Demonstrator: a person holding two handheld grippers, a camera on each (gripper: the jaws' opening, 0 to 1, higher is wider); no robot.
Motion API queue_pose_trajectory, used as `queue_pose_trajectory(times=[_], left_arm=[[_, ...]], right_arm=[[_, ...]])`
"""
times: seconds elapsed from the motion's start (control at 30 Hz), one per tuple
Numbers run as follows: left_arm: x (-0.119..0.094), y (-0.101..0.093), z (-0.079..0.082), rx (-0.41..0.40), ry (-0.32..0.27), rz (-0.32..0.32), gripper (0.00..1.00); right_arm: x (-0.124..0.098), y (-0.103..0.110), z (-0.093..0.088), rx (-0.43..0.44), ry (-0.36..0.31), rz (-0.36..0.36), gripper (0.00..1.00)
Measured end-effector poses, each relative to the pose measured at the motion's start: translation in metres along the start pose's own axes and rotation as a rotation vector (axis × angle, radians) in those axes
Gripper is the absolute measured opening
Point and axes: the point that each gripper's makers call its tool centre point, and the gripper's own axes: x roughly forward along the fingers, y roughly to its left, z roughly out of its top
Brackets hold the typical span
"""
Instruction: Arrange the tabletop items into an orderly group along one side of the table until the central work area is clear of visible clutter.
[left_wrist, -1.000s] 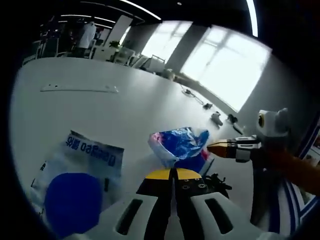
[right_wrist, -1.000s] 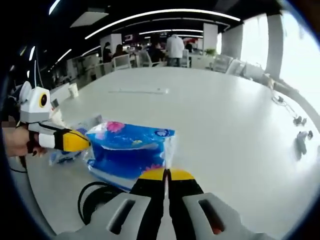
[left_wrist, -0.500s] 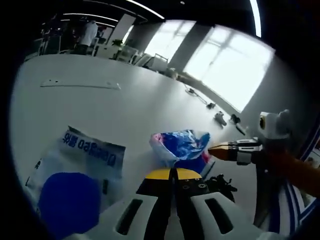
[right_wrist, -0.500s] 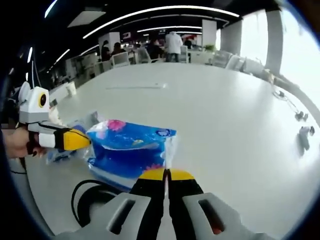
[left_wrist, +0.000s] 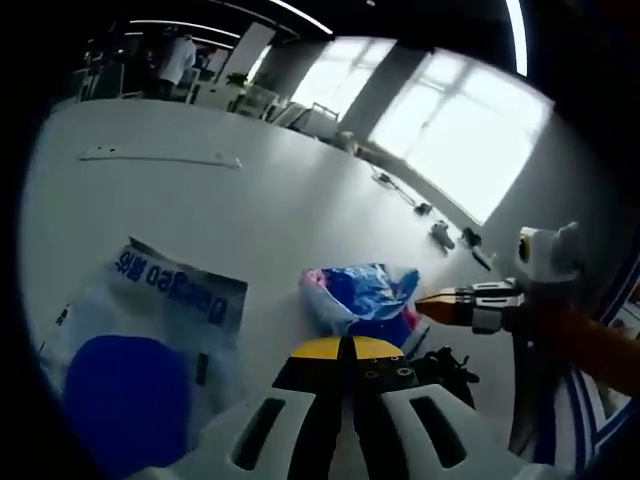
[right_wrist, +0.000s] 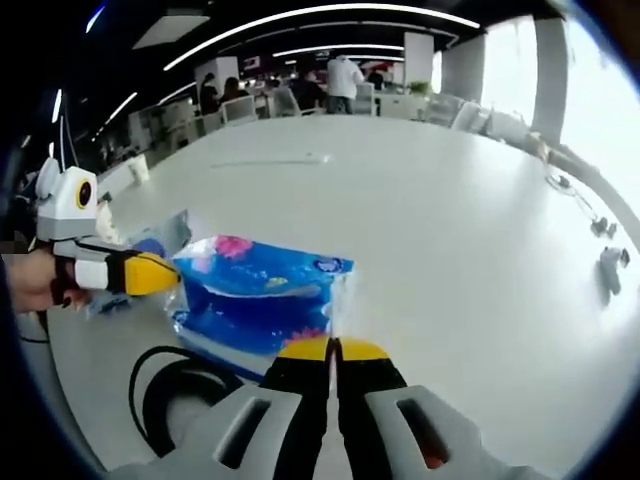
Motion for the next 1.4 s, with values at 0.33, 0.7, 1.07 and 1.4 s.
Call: queue_pose_trajectory(times=[0.33,0.7,1.07,1.4], left_arm=[[0.003,0.004,-0.002,-0.012,0.009,-0.003,0.0],[0.005,0.005,-0.004,-0.014,0.015,-0.002,0.0],[0.007,0.004,-0.003,-0.009,0.008,-0.01,0.01],[0.004,0.008,-0.001,0.014,0.009,0.011,0.18]], right_arm=[[0.005,-0.005,0.001,0.003,0.004,-0.004,0.0],[0.003,-0.004,-0.001,-0.006,0.004,-0.009,0.0],[0.001,-0.003,-0.005,-0.011,0.011,-0.033,0.02],[-0.002,-0.005,-0.008,-0.008,0.004,-0.04,0.12]])
